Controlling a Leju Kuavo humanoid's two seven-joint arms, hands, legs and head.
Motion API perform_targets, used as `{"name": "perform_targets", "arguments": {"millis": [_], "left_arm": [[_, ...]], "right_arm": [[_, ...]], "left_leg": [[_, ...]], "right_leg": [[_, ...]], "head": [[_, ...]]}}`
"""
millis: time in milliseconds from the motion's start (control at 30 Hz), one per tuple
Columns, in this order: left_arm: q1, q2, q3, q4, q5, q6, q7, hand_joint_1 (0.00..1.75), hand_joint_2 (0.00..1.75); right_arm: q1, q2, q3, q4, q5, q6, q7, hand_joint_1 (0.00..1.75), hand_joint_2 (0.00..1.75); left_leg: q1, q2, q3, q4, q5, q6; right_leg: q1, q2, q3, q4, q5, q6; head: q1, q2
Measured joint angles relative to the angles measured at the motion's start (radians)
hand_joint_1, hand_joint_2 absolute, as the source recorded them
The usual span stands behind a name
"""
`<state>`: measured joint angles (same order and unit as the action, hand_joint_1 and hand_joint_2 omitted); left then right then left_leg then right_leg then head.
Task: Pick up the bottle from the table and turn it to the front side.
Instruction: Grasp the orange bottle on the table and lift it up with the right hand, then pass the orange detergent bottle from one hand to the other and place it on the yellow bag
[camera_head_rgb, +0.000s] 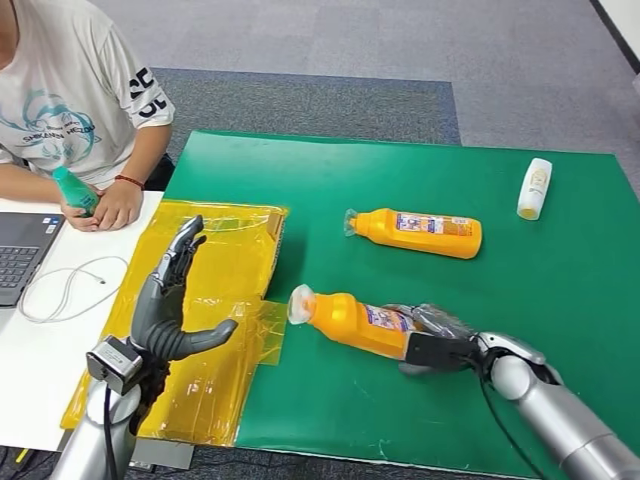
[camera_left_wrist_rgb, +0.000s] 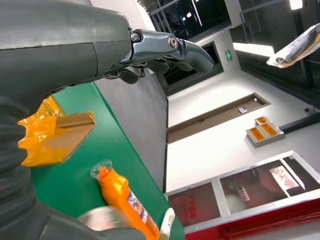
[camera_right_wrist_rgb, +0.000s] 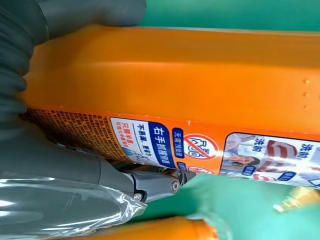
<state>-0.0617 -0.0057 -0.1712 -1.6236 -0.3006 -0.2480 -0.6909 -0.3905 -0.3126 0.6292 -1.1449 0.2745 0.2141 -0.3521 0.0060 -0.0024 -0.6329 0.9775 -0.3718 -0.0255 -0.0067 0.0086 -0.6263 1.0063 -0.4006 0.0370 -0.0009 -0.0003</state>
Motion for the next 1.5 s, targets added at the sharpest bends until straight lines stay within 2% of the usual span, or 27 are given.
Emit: {"name": "perform_targets", "arguments": {"millis": [133,267,400,533,800,967,1067,1233,1500], "left_arm": [[0.008,0.0,0.0,0.0,0.003,0.0,0.003,0.0,1.75],[0.012,0.0,-0.003,0.0,0.003,0.0,0.008,0.0,1.75],[0.012,-0.001,-0.007,0.001,0.003,-0.003,0.02,0.0,1.75],[0.012,-0.006,-0.008,0.012,0.006,-0.004,0.027,0.0,1.75],[-0.014,-0.015,-0.006,0.097,0.066,-0.059,0.037,0.0,1.75],[-0.063,-0.013,-0.006,0.197,0.172,-0.201,0.009,0.0,1.75],[-0.105,-0.001,-0.011,0.261,0.229,-0.323,-0.002,0.0,1.75],[-0.171,0.04,-0.05,0.329,0.269,-0.457,-0.005,0.0,1.75],[-0.26,0.153,-0.165,0.375,0.283,-0.531,-0.007,0.0,1.75]], "right_arm": [[0.101,0.069,-0.14,-0.042,-0.119,0.061,-0.036,1.75,1.75],[0.159,0.128,-0.236,-0.075,-0.208,0.13,-0.059,1.75,1.75],[0.199,0.19,-0.3,-0.111,-0.259,0.164,-0.062,1.75,1.75],[0.226,0.247,-0.32,-0.149,-0.277,0.173,-0.062,1.75,1.75],[0.245,0.32,-0.305,-0.233,-0.24,0.172,-0.059,1.75,1.75],[0.238,0.335,-0.25,-0.263,-0.168,0.129,-0.06,1.75,1.75],[0.222,0.338,-0.212,-0.268,-0.135,0.1,-0.061,1.75,1.75],[0.187,0.338,-0.158,-0.267,-0.117,0.077,-0.063,1.75,1.75],[0.133,0.339,-0.102,-0.245,-0.118,0.049,-0.075,1.75,1.75]], "left_leg": [[0.0,0.0,-0.001,0.0,0.0,0.0],[0.0,0.0,-0.001,0.0,0.0,0.0],[0.0,0.0,-0.001,0.0,0.0,0.0],[0.0,0.0,-0.001,0.0,0.0,0.0],[0.0,0.0,-0.001,0.0,0.0,0.0],[0.0,0.0,-0.001,0.0,0.0,0.0],[0.0,0.0,-0.001,0.0,0.0,0.0],[0.0,0.0,-0.001,0.0,0.001,-0.001],[0.0,0.0,-0.001,0.0,0.001,-0.001]], "right_leg": [[0.0,0.0,-0.001,0.0,-0.001,-0.001],[0.0,0.0,-0.001,0.0,-0.001,-0.001],[0.0,0.0,-0.001,0.0,-0.001,-0.001],[0.0,0.0,-0.001,0.0,-0.001,-0.001],[0.0,0.0,-0.001,0.0,-0.001,-0.002],[0.0,0.0,-0.001,0.0,-0.001,-0.001],[0.0,0.0,-0.001,0.0,-0.001,-0.001],[0.0,0.0,-0.001,0.0,0.0,-0.002],[0.001,0.0,-0.001,0.001,-0.001,-0.002]], "head": [[0.0,0.0],[0.0,0.0],[0.0,0.0],[0.0,0.0],[0.0,0.0],[0.0,0.0],[0.0,0.0],[0.0,0.0],[0.0,0.0]]}}
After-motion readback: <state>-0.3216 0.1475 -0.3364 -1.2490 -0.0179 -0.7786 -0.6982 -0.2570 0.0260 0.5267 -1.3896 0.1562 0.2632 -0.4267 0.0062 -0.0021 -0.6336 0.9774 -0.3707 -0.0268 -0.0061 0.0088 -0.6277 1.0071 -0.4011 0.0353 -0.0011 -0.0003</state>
